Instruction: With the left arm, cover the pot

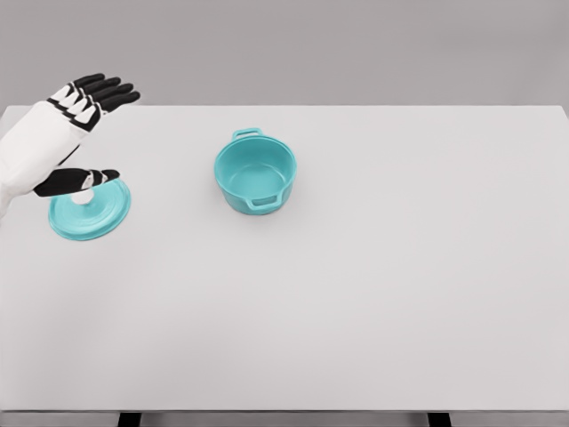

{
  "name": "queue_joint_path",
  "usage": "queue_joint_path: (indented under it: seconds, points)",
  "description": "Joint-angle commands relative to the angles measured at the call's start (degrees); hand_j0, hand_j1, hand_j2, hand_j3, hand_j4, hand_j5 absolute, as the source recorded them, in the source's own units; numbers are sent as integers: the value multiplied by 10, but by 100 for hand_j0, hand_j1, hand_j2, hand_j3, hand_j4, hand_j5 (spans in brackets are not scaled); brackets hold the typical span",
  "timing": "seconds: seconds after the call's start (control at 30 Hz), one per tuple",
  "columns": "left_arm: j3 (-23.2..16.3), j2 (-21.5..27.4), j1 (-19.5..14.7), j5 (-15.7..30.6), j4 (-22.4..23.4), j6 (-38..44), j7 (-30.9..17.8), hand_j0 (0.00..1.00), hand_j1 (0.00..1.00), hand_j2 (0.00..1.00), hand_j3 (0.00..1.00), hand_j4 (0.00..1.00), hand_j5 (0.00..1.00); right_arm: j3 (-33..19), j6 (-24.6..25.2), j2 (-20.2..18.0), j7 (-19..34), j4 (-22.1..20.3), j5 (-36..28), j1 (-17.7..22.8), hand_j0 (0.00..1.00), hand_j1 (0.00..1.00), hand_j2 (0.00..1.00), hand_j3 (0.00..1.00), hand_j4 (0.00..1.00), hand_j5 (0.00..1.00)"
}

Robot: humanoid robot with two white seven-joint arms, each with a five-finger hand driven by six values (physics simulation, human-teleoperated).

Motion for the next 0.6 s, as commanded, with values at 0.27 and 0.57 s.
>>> queue_joint_path:
  seconds: [0.27, 0.57]
  points:
    - [1, 4, -9, -2, 55, 0, -27, 100, 100, 100, 100, 100, 100, 0, 0, 0, 0, 0, 0, 0, 100, 100, 100, 100, 100, 100]
    - [-62, 22, -150, -9, 253, 0, -242, 100, 100, 100, 100, 100, 100, 0, 0, 0, 0, 0, 0, 0, 100, 100, 100, 100, 100, 100]
